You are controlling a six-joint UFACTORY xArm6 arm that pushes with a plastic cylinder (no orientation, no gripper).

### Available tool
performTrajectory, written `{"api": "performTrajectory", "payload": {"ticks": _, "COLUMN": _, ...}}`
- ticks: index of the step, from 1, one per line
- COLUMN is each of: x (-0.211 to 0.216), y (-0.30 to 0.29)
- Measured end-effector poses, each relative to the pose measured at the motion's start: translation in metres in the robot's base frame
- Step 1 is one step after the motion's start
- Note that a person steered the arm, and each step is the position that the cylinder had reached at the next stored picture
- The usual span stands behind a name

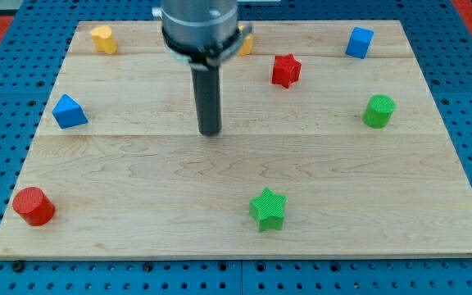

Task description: Move red star towards bottom right

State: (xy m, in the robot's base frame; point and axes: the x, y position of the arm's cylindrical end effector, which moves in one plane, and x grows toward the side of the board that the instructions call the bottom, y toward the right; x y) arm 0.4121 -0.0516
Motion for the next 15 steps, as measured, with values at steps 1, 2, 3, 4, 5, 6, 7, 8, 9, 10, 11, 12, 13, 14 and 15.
{"api": "performTrajectory", "payload": {"ticks": 1, "x": -0.054, "y": -0.028}}
{"api": "performTrajectory", "payload": {"ticks": 2, "x": -0.100, "y": -0.019}}
{"api": "performTrajectory", "payload": {"ticks": 3, "x": -0.129, "y": 0.021}}
{"api": "performTrajectory", "payload": {"ticks": 4, "x": -0.140, "y": 0.061}}
{"api": "performTrajectory", "payload": {"ticks": 5, "x": -0.123, "y": 0.113}}
{"api": "performTrajectory", "payload": {"ticks": 6, "x": -0.079, "y": 0.138}}
{"api": "performTrajectory", "payload": {"ticks": 7, "x": -0.070, "y": 0.141}}
{"api": "performTrajectory", "payload": {"ticks": 8, "x": -0.108, "y": 0.136}}
{"api": "performTrajectory", "payload": {"ticks": 9, "x": -0.113, "y": 0.174}}
{"api": "performTrajectory", "payload": {"ticks": 10, "x": -0.086, "y": 0.202}}
{"api": "performTrajectory", "payload": {"ticks": 11, "x": -0.057, "y": 0.175}}
{"api": "performTrajectory", "payload": {"ticks": 12, "x": -0.036, "y": 0.139}}
{"api": "performTrajectory", "payload": {"ticks": 13, "x": -0.040, "y": 0.136}}
{"api": "performTrajectory", "payload": {"ticks": 14, "x": -0.056, "y": 0.106}}
{"api": "performTrajectory", "payload": {"ticks": 15, "x": -0.028, "y": 0.078}}
